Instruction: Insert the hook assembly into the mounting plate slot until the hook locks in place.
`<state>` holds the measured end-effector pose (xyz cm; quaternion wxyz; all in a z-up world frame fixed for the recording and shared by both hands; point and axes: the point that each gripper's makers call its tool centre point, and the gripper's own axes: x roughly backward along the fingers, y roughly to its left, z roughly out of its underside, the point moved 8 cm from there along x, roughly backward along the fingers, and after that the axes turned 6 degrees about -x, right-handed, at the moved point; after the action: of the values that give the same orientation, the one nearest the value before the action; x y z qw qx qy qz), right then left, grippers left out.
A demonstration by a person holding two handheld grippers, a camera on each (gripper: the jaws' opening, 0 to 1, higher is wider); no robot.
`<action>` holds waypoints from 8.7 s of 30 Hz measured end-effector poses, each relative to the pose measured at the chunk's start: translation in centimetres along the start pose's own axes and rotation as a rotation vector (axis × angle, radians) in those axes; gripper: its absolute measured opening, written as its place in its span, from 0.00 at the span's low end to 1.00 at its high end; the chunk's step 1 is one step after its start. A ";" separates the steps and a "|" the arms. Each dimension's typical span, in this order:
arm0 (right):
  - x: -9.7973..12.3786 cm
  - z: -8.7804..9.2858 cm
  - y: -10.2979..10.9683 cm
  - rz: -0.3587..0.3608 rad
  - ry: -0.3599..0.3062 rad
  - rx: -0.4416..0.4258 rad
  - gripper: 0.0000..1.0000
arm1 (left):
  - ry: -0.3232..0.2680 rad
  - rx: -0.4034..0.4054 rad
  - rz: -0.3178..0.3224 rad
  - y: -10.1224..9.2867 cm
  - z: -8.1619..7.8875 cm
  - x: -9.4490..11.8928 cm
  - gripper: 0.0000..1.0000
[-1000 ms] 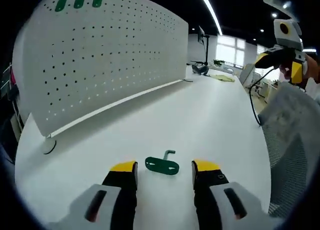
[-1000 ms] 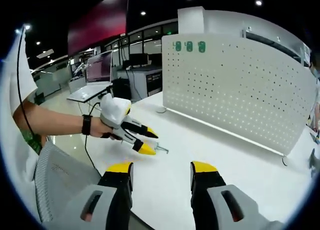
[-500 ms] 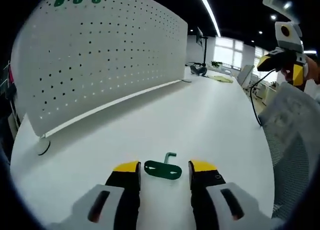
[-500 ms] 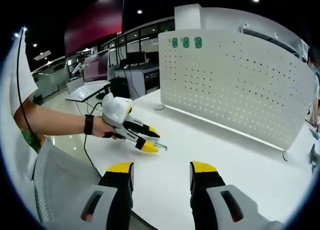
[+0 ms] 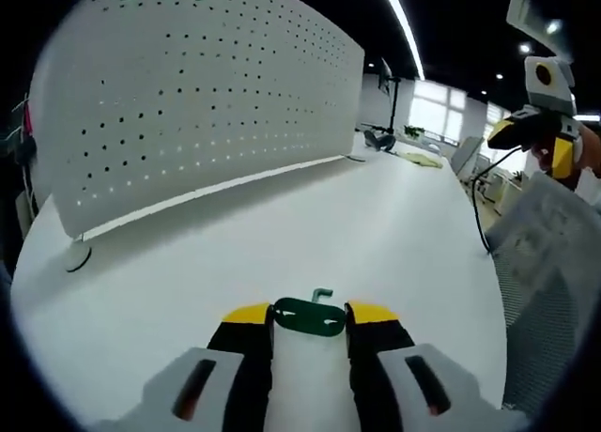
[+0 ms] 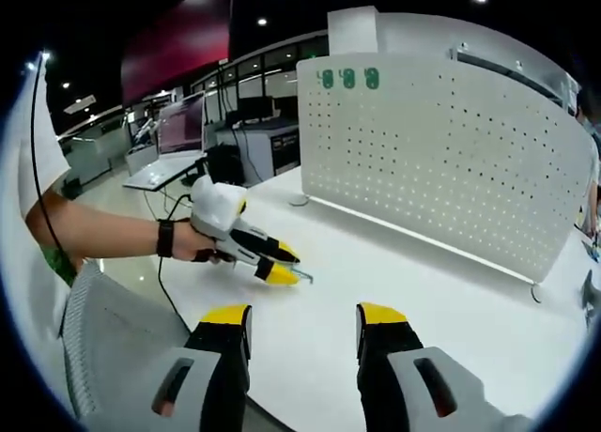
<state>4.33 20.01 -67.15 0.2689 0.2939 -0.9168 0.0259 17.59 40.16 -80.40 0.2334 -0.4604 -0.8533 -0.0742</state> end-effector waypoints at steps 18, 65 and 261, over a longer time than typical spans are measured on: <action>-0.1 -0.4 0.1 -0.038 -0.028 0.008 0.45 | -0.010 0.155 -0.004 -1.5 -1.3 1.9 0.30; 2.5 -0.4 -1.2 -0.173 -0.144 0.056 0.42 | -0.182 0.544 0.098 -10.3 -8.2 5.8 0.29; -7.1 -18.8 -6.4 0.302 -0.318 -0.173 0.00 | -0.459 -0.042 -0.087 -10.9 -10.4 16.8 1.00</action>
<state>21.71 22.27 -55.43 0.1385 0.1297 -0.9800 -0.0592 4.27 43.10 -62.43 0.0203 -0.4326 -0.9013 0.0047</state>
